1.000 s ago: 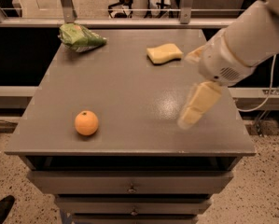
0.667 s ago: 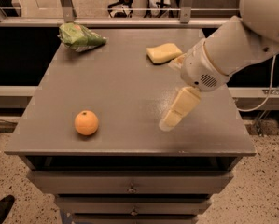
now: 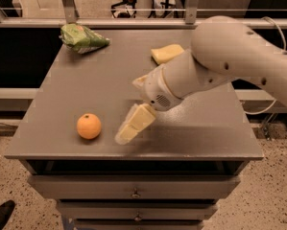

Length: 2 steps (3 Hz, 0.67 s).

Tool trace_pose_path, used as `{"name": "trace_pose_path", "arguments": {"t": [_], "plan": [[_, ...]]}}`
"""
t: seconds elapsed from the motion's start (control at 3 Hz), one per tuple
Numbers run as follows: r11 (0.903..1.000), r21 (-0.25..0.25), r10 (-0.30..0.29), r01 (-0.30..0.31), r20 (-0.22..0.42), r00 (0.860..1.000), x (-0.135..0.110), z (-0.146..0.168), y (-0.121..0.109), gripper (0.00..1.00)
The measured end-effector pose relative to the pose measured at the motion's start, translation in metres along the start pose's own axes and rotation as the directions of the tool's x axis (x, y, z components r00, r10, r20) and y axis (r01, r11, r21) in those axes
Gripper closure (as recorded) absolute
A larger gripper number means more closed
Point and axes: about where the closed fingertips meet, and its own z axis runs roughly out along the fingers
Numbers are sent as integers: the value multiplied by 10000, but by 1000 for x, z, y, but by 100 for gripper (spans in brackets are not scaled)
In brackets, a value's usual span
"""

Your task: Pick orange

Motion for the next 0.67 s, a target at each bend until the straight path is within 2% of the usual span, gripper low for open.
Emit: {"name": "trace_pose_path", "arguments": {"t": [0.33,0.67], "plan": [[9997,-167,-182,190,481,9987,-20,25,9,0],[9996,-151,-216,224,552,9982,-23,28,9,0]]}}
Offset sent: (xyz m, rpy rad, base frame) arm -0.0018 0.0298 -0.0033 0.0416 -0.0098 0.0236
